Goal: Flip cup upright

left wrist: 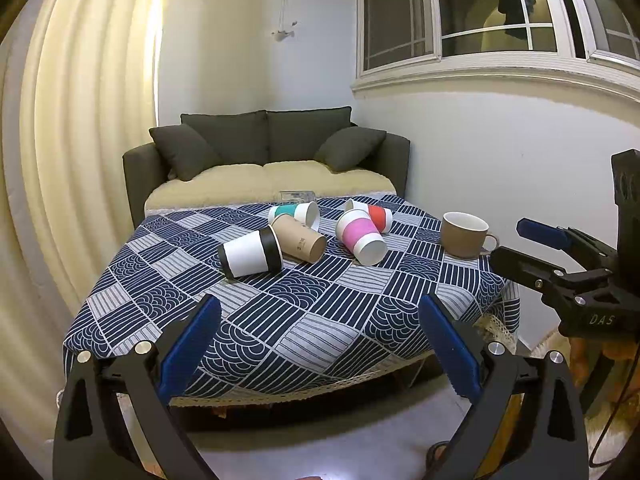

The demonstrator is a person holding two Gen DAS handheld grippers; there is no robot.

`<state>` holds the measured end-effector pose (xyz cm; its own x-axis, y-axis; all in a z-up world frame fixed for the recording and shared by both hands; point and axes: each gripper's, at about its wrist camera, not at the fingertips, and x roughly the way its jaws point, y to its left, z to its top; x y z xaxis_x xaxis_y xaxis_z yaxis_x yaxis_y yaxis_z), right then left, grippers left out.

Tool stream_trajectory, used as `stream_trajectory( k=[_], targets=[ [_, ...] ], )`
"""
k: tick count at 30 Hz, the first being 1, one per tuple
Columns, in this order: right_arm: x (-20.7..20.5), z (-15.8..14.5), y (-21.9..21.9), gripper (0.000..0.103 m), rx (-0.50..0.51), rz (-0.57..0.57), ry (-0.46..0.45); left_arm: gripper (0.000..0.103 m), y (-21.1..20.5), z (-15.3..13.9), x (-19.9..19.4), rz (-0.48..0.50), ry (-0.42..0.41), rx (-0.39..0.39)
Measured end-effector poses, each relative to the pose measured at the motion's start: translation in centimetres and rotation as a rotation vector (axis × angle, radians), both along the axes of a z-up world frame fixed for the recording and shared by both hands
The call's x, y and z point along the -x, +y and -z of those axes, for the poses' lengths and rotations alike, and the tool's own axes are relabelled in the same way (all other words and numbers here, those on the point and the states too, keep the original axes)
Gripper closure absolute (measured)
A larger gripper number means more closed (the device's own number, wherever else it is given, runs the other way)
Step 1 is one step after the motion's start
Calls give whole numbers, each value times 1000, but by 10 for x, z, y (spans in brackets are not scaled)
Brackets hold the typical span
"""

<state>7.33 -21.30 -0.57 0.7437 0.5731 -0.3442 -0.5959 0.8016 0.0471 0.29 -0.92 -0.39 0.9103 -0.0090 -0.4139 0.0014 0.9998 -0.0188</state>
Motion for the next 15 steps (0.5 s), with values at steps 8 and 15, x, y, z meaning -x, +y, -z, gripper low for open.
stream_trajectory(
  k=[8, 15],
  targets=[
    [0, 1, 1, 5, 0, -1, 1, 7, 0, 0, -1, -2, 1, 1],
    [-2, 1, -1, 5, 2, 9, 11, 7, 2, 2, -2, -6, 8, 1]
  ],
)
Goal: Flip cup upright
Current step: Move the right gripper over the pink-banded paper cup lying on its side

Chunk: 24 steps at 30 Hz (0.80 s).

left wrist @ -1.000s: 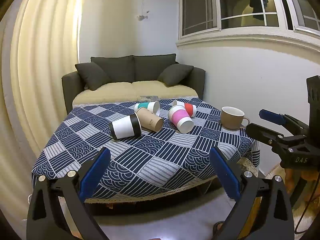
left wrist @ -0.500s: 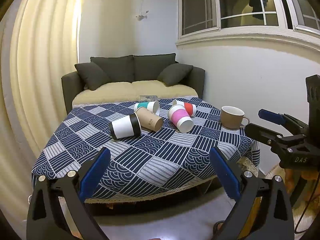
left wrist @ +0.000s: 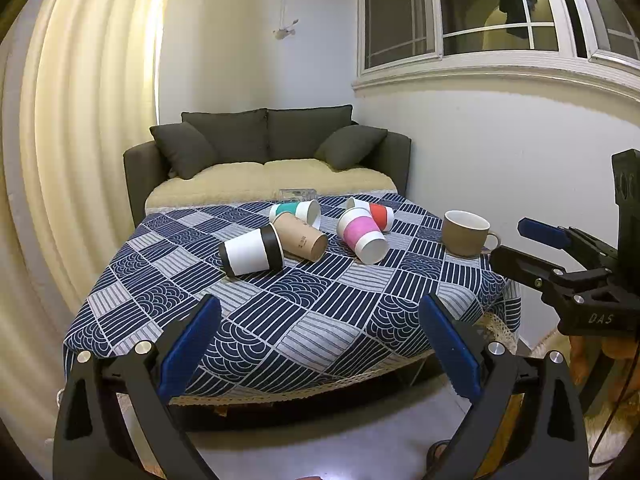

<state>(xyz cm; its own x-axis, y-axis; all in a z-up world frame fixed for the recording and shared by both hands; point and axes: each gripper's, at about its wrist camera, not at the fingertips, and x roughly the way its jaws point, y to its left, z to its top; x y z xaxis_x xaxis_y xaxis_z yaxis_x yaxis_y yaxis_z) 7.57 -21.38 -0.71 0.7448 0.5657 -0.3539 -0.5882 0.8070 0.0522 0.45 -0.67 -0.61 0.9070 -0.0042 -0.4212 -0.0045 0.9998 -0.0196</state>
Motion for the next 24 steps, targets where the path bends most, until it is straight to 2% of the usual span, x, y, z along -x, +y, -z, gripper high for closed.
stream_trajectory(
  k=[12, 18, 24],
  targets=[
    [-16, -3, 0, 5, 10, 4, 47, 7, 2, 2, -10, 16, 47, -12],
    [-50, -4, 9, 5, 38, -39, 125, 7, 10, 2, -28, 26, 88, 0],
    [-93, -10, 36, 5, 136, -99, 176, 7, 26, -2, -56, 52, 133, -7]
  ],
)
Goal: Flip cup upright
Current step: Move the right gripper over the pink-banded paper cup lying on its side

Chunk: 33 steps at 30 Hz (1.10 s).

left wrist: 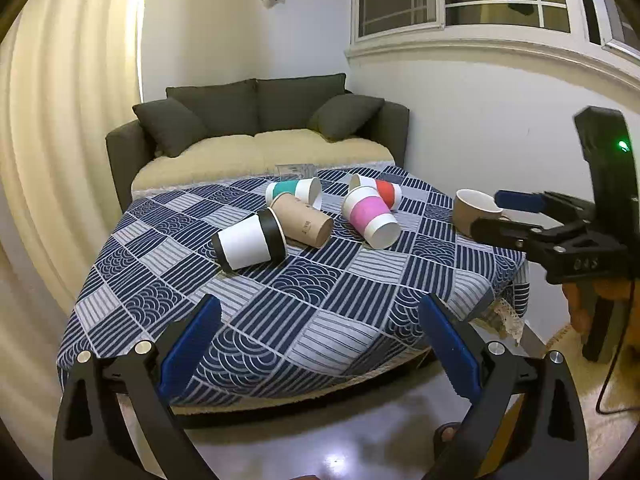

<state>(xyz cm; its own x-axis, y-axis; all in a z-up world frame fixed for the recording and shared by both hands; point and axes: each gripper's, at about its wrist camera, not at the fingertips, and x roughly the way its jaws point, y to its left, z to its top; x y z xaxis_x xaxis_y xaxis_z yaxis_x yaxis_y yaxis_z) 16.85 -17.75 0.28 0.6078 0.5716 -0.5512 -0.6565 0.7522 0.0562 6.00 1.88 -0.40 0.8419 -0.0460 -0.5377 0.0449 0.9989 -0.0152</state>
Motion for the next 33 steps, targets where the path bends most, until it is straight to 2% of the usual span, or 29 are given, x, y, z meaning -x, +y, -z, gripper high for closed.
stream_trajectory(
  k=[4, 6, 10, 16, 24, 26, 30, 33],
  targets=[
    [-40, 7, 25, 5, 88, -14, 66, 7, 10, -1, -20, 8, 27, 7],
    [-61, 10, 33, 5, 99, -13, 127, 7, 15, -1, -33, 9, 43, 19],
    [-126, 24, 47, 5, 106, 61, 349, 7, 22, 2, -55, 14, 64, 52],
    [-197, 46, 66, 5, 140, 104, 584, 7, 27, 10, -80, 17, 96, 85],
    [-240, 67, 86, 7, 215, 132, 711, 7, 31, 32, -88, 33, 146, 113],
    [-247, 72, 90, 20, 240, 144, 734, 7, 31, 34, -89, 36, 151, 115],
    [-252, 80, 95, 23, 301, 174, 732, 7, 32, 34, -90, 44, 152, 123],
    [-254, 85, 96, 38, 329, 176, 740, 7, 32, 34, -90, 47, 149, 127]
  ],
)
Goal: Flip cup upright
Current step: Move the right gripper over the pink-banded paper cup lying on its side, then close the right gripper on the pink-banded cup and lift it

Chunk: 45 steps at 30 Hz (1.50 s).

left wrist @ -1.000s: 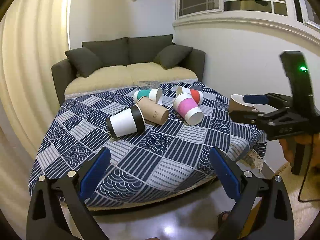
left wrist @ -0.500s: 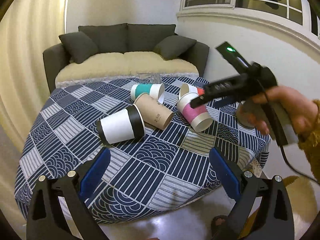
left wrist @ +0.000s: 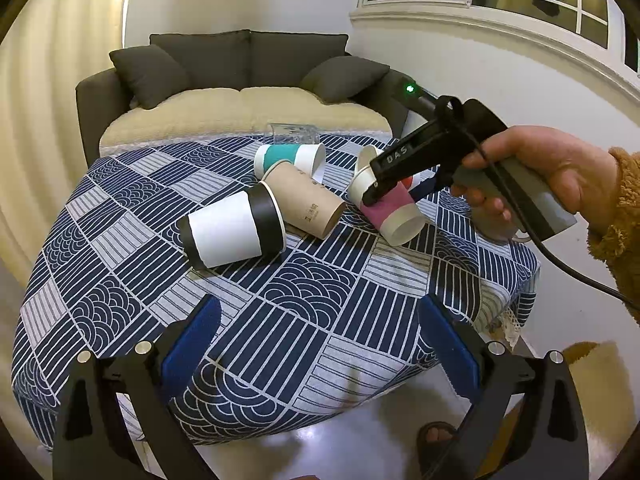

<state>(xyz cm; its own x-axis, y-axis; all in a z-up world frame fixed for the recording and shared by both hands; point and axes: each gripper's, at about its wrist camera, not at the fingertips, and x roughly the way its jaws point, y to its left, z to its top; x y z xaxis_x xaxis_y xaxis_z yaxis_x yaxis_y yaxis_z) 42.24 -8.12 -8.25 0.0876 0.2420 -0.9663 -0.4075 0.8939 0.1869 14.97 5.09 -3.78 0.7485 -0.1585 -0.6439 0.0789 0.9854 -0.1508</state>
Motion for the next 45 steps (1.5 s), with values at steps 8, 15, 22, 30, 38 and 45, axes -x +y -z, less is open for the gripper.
stream_trajectory(
  k=[8, 15, 22, 30, 38, 45],
  targets=[
    [9, -7, -1, 40, -18, 0, 11, 7, 4, 1, 2, -14, 0, 4],
    [37, -29, -7, 40, -61, -34, 20, 7, 7, 0, 10, -30, -4, 16],
    [80, -35, 0, 40, -143, -56, 85, 7, 5, -4, 23, -21, -11, 43],
    [111, -18, 14, 40, -223, -21, 164, 7, 8, -1, 41, -33, 15, 103],
    [111, 1, 23, 40, -214, 14, 187, 7, 11, 1, 43, -43, 25, 105],
    [110, 7, 28, 39, -205, 11, 186, 7, 13, 4, 40, -46, 34, 106]
  ],
)
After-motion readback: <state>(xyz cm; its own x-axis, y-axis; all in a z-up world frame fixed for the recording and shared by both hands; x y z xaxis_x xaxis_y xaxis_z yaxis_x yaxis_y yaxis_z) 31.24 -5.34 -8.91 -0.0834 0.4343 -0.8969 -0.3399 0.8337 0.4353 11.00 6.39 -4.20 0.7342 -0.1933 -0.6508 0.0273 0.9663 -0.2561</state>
